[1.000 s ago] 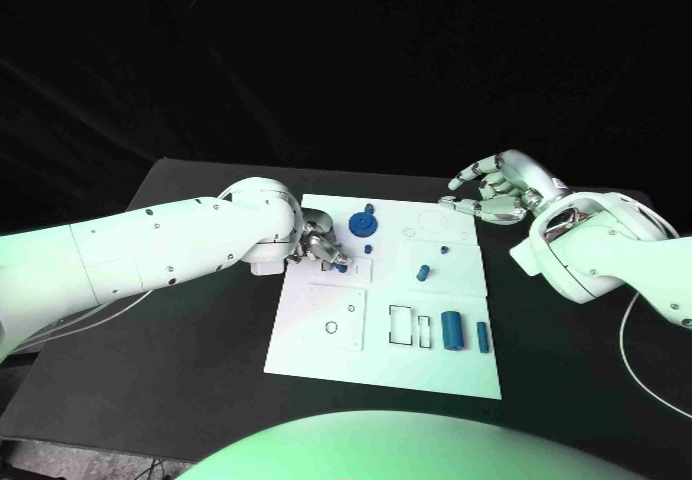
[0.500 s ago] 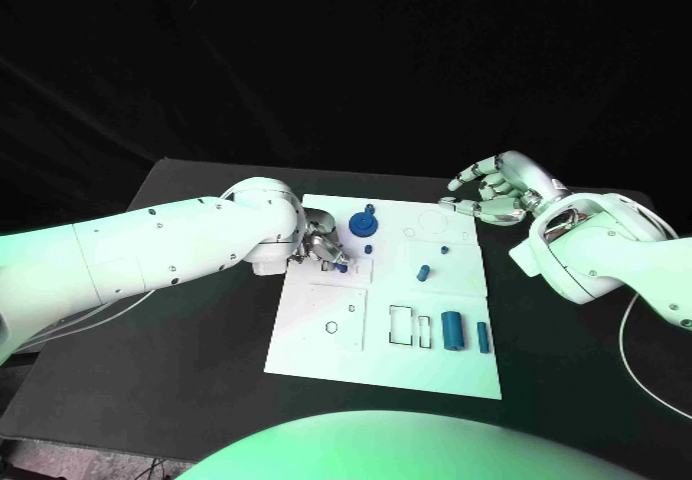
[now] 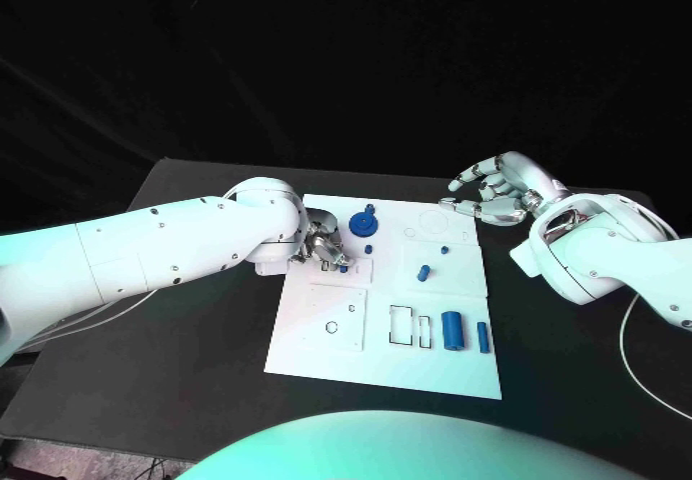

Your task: Assemble the parts on the task board

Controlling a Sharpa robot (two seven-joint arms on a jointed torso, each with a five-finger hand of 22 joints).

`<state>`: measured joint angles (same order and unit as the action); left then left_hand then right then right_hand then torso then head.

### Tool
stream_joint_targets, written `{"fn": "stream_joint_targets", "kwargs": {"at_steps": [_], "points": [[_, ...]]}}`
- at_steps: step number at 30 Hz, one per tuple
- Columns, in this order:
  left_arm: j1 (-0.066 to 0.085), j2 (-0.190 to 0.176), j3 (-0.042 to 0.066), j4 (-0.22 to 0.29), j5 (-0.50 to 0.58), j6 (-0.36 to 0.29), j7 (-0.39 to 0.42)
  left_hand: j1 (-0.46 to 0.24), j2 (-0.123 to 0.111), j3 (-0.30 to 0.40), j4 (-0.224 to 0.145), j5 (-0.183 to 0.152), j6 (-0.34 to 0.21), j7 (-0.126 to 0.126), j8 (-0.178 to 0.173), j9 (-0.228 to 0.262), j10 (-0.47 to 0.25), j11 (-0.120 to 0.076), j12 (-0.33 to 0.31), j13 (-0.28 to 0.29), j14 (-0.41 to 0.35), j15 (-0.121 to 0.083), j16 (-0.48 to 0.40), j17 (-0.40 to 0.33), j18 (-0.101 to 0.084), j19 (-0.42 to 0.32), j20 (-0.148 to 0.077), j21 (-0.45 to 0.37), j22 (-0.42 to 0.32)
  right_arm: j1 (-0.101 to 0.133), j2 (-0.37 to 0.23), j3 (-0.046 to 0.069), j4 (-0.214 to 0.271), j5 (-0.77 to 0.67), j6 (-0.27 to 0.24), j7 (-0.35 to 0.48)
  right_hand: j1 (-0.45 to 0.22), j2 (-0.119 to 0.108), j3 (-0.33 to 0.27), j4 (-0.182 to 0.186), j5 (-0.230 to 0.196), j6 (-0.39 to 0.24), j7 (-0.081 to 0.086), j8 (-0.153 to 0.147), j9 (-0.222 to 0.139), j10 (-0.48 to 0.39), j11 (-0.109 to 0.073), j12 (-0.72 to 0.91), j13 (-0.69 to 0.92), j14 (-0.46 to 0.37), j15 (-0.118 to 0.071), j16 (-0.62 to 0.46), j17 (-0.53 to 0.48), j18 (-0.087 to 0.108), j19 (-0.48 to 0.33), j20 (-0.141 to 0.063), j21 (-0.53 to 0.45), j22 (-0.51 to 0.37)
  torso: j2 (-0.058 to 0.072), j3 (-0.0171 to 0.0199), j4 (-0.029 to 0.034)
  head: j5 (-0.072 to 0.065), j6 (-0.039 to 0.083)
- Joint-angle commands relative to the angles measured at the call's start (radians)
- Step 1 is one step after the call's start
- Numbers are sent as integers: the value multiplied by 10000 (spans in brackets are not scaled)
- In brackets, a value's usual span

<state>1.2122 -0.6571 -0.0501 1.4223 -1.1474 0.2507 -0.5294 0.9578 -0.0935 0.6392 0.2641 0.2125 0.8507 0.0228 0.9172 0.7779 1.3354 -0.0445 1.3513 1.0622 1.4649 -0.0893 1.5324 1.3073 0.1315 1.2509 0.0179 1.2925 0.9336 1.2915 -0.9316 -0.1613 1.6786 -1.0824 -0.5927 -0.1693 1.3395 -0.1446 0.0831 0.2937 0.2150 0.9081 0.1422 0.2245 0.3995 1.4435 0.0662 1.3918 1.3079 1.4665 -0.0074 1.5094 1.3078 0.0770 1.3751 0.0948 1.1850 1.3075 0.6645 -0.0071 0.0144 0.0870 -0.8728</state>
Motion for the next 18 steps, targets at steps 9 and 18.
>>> {"fn": "stream_joint_targets", "kwargs": {"at_steps": [9,18], "points": [[-2,9,-7,26,70,82,19,183,22,242,-66,18,-22,-20,-55,2,56,-2,41,-5,834,-53,67,1697,-112,52,18,-17,-1,-9,0,0,5,-113,124,12,-119,-3,-79,-5,56,-76,10,74,8,31,-64,60,874,646,-44,-25,764,100,55,-3,14,121,9,-12,11,-4,2],[-4,-102,30,162,346,-361,100,-486,-484,-303,272,-94,98,23,-43,12,72,40,50,-4,834,-19,67,1695,-112,55,42,-21,1,-22,4,0,-34,-115,102,31,-128,2,-84,-5,61,-77,9,84,7,20,-65,44,857,642,-45,-31,748,104,48,-4,-5,111,-5,-15,12,-10,2]]}}
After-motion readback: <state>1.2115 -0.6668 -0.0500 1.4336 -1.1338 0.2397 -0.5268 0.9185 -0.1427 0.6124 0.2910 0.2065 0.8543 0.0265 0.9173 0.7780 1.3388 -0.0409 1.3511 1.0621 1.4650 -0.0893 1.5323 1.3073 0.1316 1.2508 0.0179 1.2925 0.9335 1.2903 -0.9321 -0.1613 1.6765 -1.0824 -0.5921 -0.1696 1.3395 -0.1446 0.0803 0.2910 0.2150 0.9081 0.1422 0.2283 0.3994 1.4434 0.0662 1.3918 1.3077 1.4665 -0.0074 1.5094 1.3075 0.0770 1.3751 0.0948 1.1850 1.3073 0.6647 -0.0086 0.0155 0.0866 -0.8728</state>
